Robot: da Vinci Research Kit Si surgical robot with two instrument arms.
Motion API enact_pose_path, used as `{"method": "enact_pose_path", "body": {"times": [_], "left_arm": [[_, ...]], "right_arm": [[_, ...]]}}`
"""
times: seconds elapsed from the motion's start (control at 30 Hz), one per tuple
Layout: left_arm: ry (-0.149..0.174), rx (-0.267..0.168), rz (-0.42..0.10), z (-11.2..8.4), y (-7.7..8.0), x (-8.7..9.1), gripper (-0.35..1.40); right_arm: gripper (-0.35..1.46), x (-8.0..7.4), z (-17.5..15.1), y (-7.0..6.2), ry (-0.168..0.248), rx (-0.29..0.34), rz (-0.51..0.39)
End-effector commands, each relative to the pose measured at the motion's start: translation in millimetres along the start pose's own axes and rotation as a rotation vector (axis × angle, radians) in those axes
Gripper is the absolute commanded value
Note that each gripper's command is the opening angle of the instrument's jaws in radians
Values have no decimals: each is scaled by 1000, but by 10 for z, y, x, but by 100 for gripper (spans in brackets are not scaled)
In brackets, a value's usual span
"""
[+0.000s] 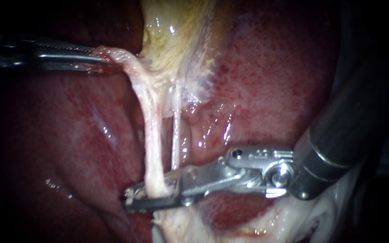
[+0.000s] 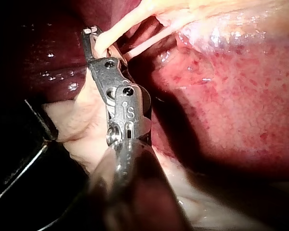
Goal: Clipping first clip left tube
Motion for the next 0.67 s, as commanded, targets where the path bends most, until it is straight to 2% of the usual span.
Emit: {"method": "enact_pose_path", "body": {"times": [0.03,0.2,0.67], "left_arm": [[0,0,0,0,0,0,-35],[0,1,0,0,0,0,-35],[0,1,0,1,0,0,-35]], "right_arm": [[-35,1,0,0,0,1,8],[-35,-2,-5,-2,13,-25,54],[-35,-5,-7,0,13,-26,54]]}}
